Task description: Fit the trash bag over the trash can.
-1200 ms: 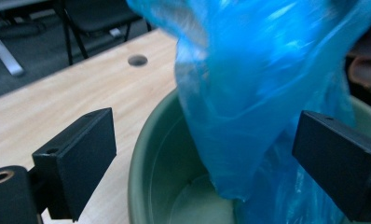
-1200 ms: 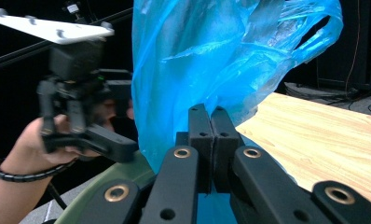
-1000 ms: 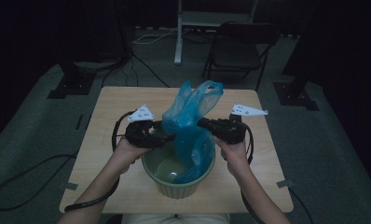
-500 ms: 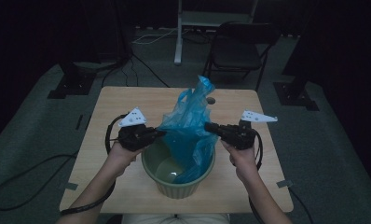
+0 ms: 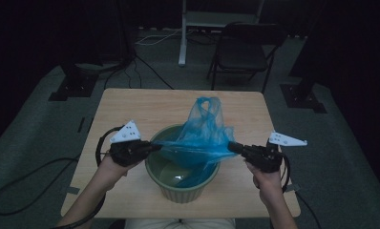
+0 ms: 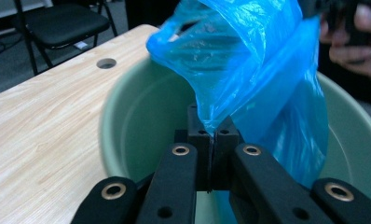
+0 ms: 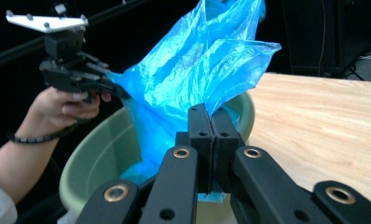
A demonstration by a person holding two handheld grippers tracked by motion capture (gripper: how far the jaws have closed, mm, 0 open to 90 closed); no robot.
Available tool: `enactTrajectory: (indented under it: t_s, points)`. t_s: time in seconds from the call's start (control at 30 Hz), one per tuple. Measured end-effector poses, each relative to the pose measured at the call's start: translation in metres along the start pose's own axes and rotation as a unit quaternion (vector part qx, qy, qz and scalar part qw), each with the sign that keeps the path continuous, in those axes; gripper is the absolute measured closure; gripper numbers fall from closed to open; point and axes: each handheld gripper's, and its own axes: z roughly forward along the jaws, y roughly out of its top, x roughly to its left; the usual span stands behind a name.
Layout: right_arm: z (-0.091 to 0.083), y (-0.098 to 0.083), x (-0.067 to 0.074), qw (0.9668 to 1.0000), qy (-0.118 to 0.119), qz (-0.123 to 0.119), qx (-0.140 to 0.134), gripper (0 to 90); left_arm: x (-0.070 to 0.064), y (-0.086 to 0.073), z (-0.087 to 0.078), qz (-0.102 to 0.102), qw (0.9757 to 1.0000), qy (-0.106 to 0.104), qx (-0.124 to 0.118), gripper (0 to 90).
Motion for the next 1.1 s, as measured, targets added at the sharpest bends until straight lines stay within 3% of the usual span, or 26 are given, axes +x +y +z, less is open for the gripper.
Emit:
enactTrajectory:
  t_s: [0.17, 0.3, 0.4, 0.43, 0.53, 0.6, 0.7, 0.8, 0.93, 0.97, 1.1]
  points:
    - [-0.013, -0.015, 0.009, 0.9999, 0.007, 0.002, 0.014, 89.5, -0.010, -0.005, -0.011, 0.013, 0.9998, -0.013, 0.002, 90.0]
    - [-0.021, -0.029, 0.013, 0.9996, 0.010, 0.007, 0.026, 89.2, -0.013, -0.011, -0.016, 0.017, 0.9998, 0.005, 0.011, 90.0]
    - [-0.030, -0.039, 0.010, 0.9994, 0.003, 0.021, 0.027, 89.6, -0.010, -0.016, -0.021, 0.009, 0.9999, 0.003, 0.009, 90.0]
    - [-0.032, -0.043, 0.008, 0.9993, 0.001, 0.027, 0.027, 89.7, -0.011, -0.016, -0.022, 0.015, 0.9998, 0.004, 0.015, 90.0]
    - [-0.042, -0.053, -0.001, 0.9982, -0.021, 0.051, 0.024, 90.0, -0.008, -0.020, -0.027, 0.006, 0.9996, 0.025, 0.009, 90.0]
    - [-0.050, -0.059, -0.008, 0.9964, -0.051, 0.064, 0.023, 90.0, -0.002, -0.024, -0.033, -0.012, 0.9998, 0.013, -0.004, 90.0]
    - [-0.060, -0.064, -0.020, 0.9926, -0.073, 0.094, 0.020, 90.0, -0.002, -0.028, -0.033, -0.018, 0.9998, 0.000, -0.003, 90.0]
    - [-0.058, -0.054, -0.026, 0.9923, -0.080, 0.093, 0.015, 90.0, -0.004, -0.029, -0.029, -0.017, 0.9998, -0.008, 0.000, 90.0]
    - [-0.042, -0.017, -0.026, 0.9947, -0.077, 0.069, -0.002, 84.7, -0.004, -0.028, -0.023, -0.019, 0.9995, -0.022, -0.007, 90.0]
    - [-0.037, -0.010, -0.026, 0.9955, -0.072, 0.062, -0.004, 84.2, -0.005, -0.028, -0.022, -0.018, 0.9996, -0.021, -0.006, 90.0]
    - [-0.005, 0.031, -0.017, 0.9989, -0.036, 0.030, 0.000, 67.6, -0.006, -0.025, -0.016, -0.014, 0.9994, -0.030, -0.001, 90.0]
